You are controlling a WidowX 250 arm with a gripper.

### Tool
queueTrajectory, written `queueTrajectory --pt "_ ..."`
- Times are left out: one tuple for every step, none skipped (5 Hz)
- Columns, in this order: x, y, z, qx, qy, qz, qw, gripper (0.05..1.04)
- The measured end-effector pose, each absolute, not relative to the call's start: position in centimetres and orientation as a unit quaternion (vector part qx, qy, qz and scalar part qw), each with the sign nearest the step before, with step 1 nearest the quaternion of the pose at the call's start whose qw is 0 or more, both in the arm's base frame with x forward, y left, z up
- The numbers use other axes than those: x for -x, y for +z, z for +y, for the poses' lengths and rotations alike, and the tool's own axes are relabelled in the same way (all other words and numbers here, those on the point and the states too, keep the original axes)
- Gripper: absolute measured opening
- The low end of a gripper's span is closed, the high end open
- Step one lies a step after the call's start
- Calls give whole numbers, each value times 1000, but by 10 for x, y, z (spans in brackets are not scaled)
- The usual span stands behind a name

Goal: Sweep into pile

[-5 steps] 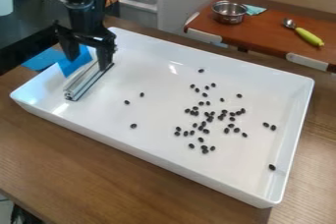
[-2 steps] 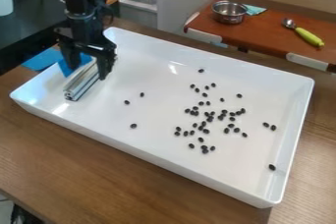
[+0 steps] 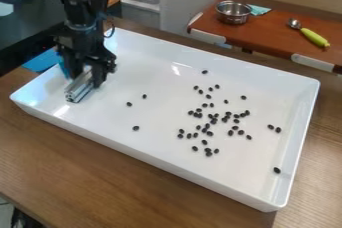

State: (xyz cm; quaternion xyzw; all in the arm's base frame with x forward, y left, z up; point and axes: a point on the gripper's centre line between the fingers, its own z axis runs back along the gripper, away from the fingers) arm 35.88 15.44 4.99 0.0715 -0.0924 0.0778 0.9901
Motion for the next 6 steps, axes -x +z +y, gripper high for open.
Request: queueTrajectory --pt "-351 43 152 -70 73 -78 992 398" --pt "-344 43 143 -65 61 -73 993 388" --pt "-342 41 128 -59 54 -68 994 388" --pt "-341 40 109 -58 52 -65 995 388" --pt "-342 38 91 -59 46 -64 995 388" --pt "-343 38 76 -60 53 -65 995 388"
